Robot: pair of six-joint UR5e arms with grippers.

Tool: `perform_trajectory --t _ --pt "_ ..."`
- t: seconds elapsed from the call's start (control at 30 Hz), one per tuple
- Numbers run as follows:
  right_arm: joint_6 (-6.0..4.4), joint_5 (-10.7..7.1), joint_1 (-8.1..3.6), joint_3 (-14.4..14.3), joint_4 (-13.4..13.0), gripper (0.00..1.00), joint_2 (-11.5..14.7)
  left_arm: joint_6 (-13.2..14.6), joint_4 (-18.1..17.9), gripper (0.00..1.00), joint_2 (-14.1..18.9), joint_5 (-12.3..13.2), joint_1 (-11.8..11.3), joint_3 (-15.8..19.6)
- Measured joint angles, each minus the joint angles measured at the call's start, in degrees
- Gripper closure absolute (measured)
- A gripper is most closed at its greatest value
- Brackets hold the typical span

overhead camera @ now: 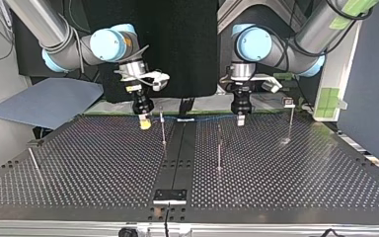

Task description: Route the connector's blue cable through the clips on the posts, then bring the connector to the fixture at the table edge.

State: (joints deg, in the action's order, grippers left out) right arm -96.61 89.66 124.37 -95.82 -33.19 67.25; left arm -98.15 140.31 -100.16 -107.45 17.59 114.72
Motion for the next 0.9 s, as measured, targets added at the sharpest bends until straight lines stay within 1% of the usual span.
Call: perform_trajectory --t 0.2,0.43,0.67,0.9 --pt "0.0 0.0 -0.8 0.17 -0.02 1.0 -0.12 -0.02 0.36 1.0 -0.18 1.06 -0.9 -1.22" --pt "0.0 0.0 -1.63 0.22 0.0 1.0 -0.28 0.02 0.68 1.0 -0.21 2.4 -1.72 -1.64" --pt "0.0 -0.13 -2.07 0.22 -0.06 1.0 -0.43 0.02 1.0 1.0 -0.3 3.91 -2.39 -2.01" --pt "0.0 -0.5 -2.28 0.22 -0.12 1.0 -0.58 0.43 2.72 1.0 -2.6 4.35 -2.92 -4.45"
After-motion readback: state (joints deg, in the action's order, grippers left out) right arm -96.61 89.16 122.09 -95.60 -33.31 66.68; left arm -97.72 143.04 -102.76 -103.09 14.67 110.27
